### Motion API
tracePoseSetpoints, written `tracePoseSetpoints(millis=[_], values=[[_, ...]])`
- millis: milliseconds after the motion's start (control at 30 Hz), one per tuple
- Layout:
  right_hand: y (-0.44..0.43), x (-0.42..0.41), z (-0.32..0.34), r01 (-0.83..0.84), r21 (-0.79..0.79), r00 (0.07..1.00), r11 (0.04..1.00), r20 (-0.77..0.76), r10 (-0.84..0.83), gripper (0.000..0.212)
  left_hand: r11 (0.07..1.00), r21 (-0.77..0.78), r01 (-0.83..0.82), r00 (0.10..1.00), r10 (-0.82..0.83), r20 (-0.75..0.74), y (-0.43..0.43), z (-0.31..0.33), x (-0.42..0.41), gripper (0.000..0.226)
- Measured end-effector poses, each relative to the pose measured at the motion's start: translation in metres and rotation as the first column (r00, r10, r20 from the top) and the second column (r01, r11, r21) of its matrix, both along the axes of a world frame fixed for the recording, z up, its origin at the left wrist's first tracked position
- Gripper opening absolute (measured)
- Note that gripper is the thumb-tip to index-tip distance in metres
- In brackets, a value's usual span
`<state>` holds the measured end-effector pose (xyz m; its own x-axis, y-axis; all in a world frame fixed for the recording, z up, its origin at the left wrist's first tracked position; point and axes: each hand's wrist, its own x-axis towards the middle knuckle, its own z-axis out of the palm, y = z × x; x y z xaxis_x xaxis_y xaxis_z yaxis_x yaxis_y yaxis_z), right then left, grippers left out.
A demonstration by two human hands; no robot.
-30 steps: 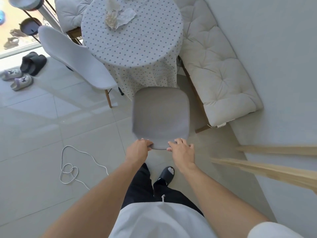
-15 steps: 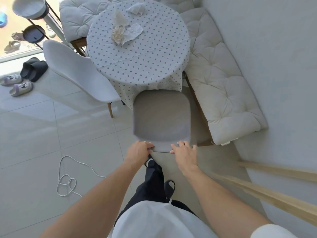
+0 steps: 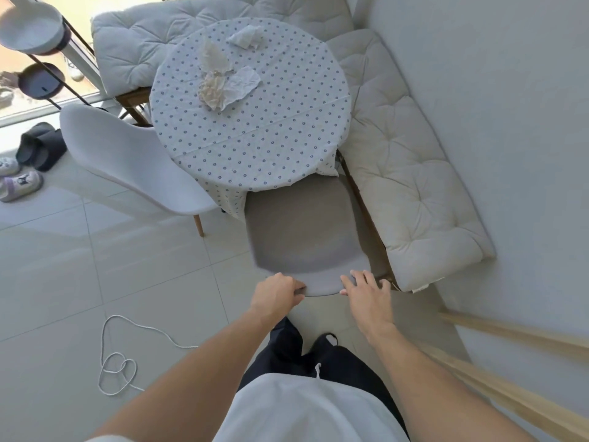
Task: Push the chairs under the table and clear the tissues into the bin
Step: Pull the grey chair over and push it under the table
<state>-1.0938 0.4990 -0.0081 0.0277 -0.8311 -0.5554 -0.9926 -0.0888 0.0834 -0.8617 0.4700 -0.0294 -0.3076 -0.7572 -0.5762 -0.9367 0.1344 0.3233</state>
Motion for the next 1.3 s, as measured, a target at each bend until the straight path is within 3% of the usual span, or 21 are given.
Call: tracePoseSetpoints(millis=[100, 167, 233, 433, 533, 667, 767, 1067, 1300], values=[[-0.013, -0.017, 0.003, 0.027, -0.016, 0.999, 1.0, -0.024, -0.027, 0.037, 1.0, 0.001, -0.005, 0.999, 0.005, -0.032, -0.002, -0.003, -0.006, 0.04], [-0.021, -0.027, 0.003, 0.019, 0.019, 0.999, 1.0, -0.032, -0.018, 0.047, 0.999, 0.013, -0.032, 0.998, 0.032, -0.058, -0.007, -0.003, -0.008, 0.041], [-0.028, -0.036, -0.001, 0.002, 0.063, 1.0, 0.998, -0.001, -0.002, 0.057, 0.998, 0.036, -0.048, 0.996, 0.051, -0.074, -0.01, -0.006, -0.011, 0.04], [-0.038, -0.061, -0.012, -0.1, 0.128, 0.988, 0.987, 0.134, 0.083, 0.053, 0.985, 0.139, -0.1, 0.992, 0.11, -0.068, -0.013, -0.014, -0.026, 0.035], [-0.031, -0.07, -0.013, -0.098, 0.108, 0.984, 0.989, 0.16, 0.08, 0.051, 0.992, 0.088, -0.095, 0.995, 0.097, -0.018, -0.004, -0.022, -0.032, 0.009], [-0.008, -0.083, -0.016, -0.157, 0.09, 0.979, 0.983, 0.143, 0.143, 0.051, 1.0, -0.025, 0.008, 0.996, -0.006, 0.085, 0.026, -0.021, -0.045, 0.009], [0.004, -0.093, -0.02, -0.17, 0.069, 0.977, 0.983, 0.146, 0.158, 0.051, 0.998, -0.045, 0.037, 0.999, -0.036, 0.036, 0.037, -0.019, -0.051, 0.018], [-0.043, -0.09, -0.02, -0.184, 0.079, 0.97, 0.98, 0.177, 0.168, 0.043, 0.986, -0.068, -0.154, 0.988, 0.153, -0.012, 0.008, -0.011, -0.058, 0.058], [-0.082, -0.103, -0.024, -0.115, 0.088, 0.984, 0.989, 0.144, 0.102, 0.052, 0.971, -0.019, -0.237, 0.968, 0.234, -0.089, -0.03, -0.009, -0.078, 0.063]])
